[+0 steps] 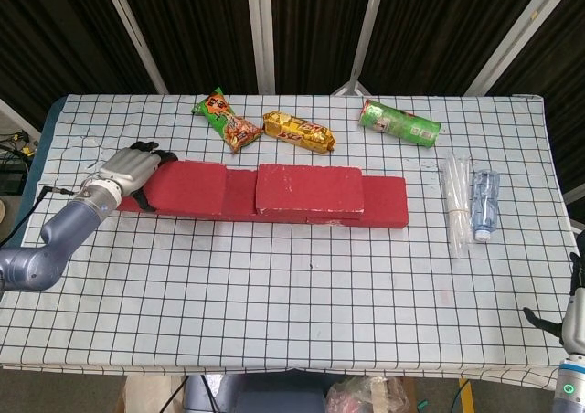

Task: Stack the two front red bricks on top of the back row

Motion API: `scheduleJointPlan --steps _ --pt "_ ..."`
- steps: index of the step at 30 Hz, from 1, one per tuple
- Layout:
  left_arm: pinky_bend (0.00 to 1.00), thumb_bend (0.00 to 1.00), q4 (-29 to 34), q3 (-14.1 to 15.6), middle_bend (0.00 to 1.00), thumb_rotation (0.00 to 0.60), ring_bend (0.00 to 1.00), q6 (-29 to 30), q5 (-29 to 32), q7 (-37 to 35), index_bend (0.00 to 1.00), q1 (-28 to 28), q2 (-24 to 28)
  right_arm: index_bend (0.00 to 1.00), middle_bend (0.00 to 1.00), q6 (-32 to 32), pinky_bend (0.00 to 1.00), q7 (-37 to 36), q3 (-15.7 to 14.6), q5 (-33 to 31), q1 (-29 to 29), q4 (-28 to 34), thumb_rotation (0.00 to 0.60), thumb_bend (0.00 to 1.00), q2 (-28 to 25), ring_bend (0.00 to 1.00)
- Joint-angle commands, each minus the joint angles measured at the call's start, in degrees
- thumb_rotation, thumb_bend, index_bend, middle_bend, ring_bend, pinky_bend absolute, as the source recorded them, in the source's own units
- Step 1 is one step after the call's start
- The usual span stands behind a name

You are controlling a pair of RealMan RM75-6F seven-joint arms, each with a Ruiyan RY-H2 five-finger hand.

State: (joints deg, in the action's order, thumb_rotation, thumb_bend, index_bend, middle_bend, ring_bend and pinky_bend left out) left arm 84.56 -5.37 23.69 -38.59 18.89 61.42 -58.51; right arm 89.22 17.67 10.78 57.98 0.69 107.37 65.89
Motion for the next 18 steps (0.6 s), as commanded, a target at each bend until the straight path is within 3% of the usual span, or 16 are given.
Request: scheduleJointPlan --steps 1,18 --pt "0.0 0.04 -2.9 0.2 0.18 0.6 0.0 -1.58 -2.11 -2.18 0.27 0.49 -1.47 0.07 0.0 0.33 0.0 0.29 0.14 -0.15 -0.08 0.03 0.6 0.13 0.22 0.0" --pt "0.0 0.04 -16.7 -0.97 0.18 0.6 0.0 -6.38 -10.21 -11.88 0.28 0.46 -10.17 0.07 0.0 0.07 0.0 2.45 -0.78 2.29 0.97 -1.75 0.6 0.13 2.03 0.0"
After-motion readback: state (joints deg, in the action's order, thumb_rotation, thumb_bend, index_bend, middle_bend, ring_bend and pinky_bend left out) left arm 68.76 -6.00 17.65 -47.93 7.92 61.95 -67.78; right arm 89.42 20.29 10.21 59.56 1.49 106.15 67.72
